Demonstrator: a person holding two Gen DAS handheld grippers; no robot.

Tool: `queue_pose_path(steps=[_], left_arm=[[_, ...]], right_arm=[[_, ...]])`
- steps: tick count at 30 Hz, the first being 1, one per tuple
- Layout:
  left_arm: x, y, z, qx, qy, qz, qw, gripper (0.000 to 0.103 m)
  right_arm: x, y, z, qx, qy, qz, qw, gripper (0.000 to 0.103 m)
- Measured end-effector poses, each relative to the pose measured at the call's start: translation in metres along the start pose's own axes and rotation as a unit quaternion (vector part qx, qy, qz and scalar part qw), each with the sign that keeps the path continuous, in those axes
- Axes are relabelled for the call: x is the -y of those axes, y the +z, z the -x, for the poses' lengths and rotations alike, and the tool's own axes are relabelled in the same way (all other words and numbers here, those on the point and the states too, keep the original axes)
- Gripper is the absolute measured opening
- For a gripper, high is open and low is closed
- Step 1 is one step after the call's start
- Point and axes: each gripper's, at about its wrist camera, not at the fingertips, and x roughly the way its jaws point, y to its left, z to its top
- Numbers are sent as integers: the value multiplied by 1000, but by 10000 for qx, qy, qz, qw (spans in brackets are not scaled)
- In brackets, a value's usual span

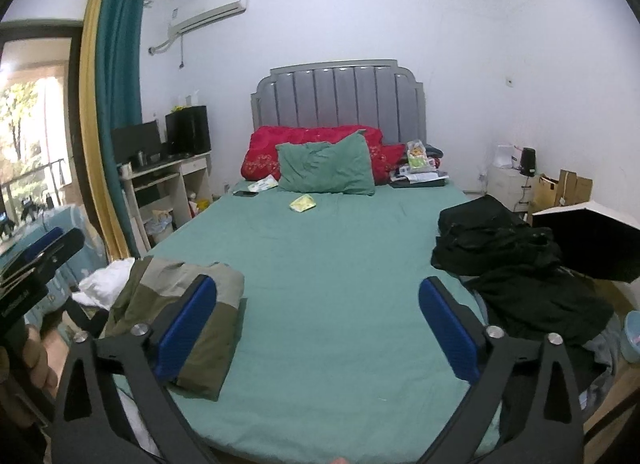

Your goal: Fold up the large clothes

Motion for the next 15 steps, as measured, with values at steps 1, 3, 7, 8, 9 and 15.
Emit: queue_pose_path(steps=[1, 3, 7, 8, 9, 15], left_arm=[[-4, -4, -2, -62, 27, 62, 10000, 79], [-12, -9, -7, -136, 52, 180, 9997, 79], [-27, -17, -13, -179, 168, 278, 9993, 81], [-29, -18, -14, -185, 198, 233, 9994, 81], [-30, -20, -15, -192, 225, 189, 9994, 81], [-36, -30, -28, -347, 266, 34, 9990, 81]], right_arm=[[-5, -3, -5, -1, 16, 66, 10000, 101], [-13, -6, -14, -64, 34, 149, 9999, 101], [-23, -13, -28, -129, 59, 253, 9996, 101], [-25, -15, -32, -163, 76, 270, 9995, 101], [-28, -18, -36, -201, 97, 275, 9994, 101], [-34, -27, -55, -339, 180, 260, 9989, 101]])
